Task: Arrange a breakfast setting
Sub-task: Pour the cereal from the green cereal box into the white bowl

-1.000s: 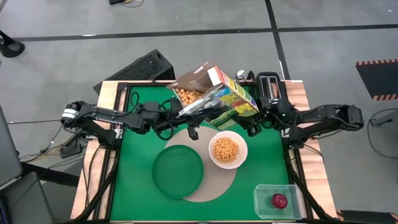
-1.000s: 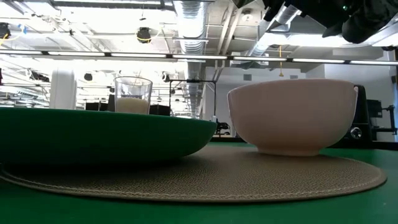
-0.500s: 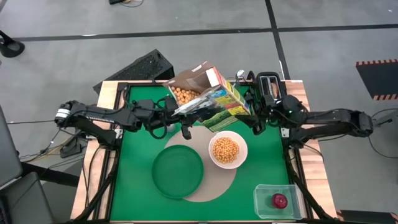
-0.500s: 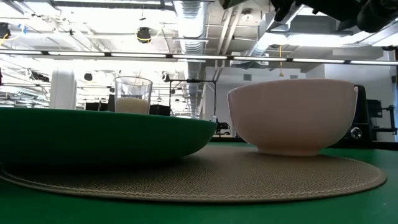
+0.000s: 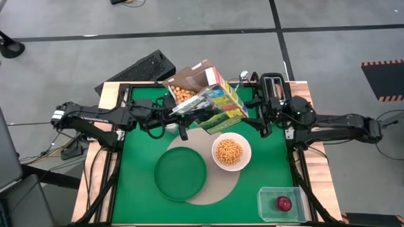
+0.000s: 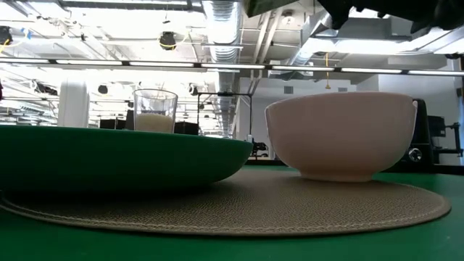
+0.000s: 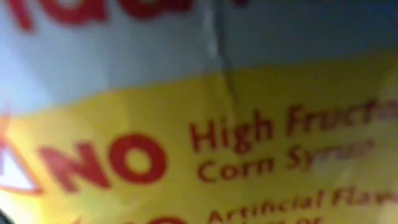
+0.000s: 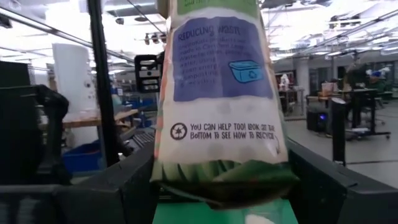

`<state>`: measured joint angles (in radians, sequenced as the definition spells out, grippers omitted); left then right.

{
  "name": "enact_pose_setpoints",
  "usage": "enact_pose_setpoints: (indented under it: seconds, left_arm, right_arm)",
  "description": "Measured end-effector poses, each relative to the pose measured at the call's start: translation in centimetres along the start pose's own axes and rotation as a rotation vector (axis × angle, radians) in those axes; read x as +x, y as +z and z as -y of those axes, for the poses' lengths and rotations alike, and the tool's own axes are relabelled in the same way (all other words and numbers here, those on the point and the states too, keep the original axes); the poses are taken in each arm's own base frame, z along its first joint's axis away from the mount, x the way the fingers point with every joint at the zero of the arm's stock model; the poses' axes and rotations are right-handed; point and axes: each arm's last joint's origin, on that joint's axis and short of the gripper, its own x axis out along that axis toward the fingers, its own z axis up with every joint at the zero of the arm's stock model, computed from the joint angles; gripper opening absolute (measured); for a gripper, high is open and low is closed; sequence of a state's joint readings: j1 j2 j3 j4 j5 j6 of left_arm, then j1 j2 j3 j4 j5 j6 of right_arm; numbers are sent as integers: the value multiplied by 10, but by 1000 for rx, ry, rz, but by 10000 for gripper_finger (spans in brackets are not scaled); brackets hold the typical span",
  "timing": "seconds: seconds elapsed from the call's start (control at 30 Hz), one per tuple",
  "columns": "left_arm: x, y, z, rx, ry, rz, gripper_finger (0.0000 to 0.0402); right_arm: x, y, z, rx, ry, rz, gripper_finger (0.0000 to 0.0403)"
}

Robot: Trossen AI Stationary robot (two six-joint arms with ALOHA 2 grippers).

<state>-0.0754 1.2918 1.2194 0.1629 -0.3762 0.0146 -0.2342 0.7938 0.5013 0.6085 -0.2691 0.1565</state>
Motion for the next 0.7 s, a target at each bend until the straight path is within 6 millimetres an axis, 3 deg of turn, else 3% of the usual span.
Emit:
enact_pose_setpoints:
  seconds: [0.37,0.7]
  left_arm:
    - [-5,1,-2,-3,-9,-30,169]
    - [-20,19,-9,21,45,39,168]
  right_arm:
    - [-5,5,15,-18,-102,-2,307]
    - [0,26,6,-36,82,25,306]
